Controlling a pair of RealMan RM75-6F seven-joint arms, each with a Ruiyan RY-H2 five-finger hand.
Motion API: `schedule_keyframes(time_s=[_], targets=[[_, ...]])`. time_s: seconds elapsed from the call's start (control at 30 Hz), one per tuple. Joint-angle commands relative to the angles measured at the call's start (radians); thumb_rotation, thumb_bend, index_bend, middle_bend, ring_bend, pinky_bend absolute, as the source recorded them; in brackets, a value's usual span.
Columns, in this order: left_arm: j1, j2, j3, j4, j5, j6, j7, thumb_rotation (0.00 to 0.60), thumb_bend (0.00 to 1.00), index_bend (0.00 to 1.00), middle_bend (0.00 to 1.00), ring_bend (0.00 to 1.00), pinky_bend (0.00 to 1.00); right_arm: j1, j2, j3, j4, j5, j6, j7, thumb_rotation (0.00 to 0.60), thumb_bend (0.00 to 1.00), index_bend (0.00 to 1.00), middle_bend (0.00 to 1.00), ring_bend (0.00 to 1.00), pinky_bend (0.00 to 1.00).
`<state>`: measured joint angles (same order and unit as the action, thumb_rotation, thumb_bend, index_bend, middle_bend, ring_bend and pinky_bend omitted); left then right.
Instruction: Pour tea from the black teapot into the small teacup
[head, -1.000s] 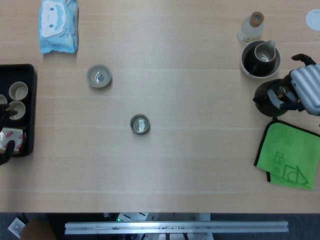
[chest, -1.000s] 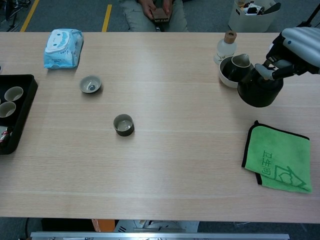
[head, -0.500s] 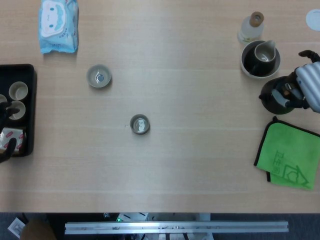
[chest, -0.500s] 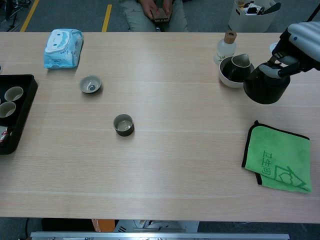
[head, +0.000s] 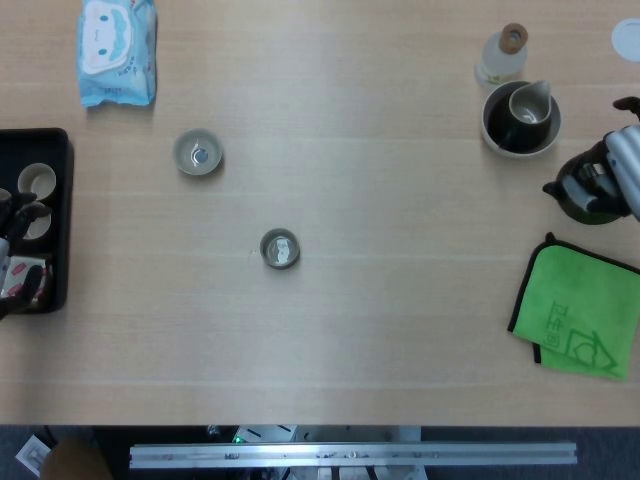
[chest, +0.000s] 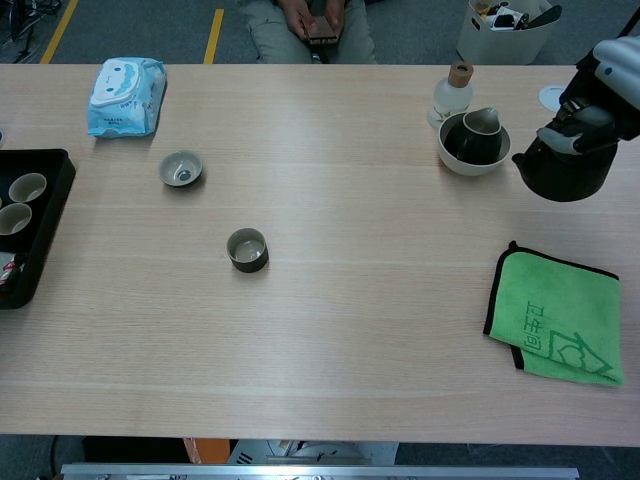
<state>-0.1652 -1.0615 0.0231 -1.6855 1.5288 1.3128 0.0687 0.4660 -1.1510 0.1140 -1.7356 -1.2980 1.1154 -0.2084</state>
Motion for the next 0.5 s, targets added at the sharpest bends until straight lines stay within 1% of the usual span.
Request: schedule_keyframes(time_s=[0.03,0.3,0.5], targets=[[-0.001,-0.002,0.0,0.002,-0.003,-0.001,0.0,0.6,0.39,0.2,0.16,0.19,0.15,-0.003,-0.001,0.001,0.002,0.0,0.005,0.002,0.522,0.31,1.0,0.99,0.98,0.2],[-0.019,-0.01,-0.004,0.02,-0.021,-0.032,-0.002,0.6,0.39,0.2,0.16,0.19,0.15,-0.008,-0.006,0.008,0.01,-0.006,0.02,0.022,0.522,0.3,1.0,0.99,0.98,0.2],[-0.064,-0.02,-0.001,0.042,-0.034,-0.117,-0.023,0.6,0.39,0.2,0.16,0.19,0.15,-0.01,-0.012,0.017,0.012,-0.013,0.032,0.037,0.522,0.3,1.0,0.99,0.98,0.2]])
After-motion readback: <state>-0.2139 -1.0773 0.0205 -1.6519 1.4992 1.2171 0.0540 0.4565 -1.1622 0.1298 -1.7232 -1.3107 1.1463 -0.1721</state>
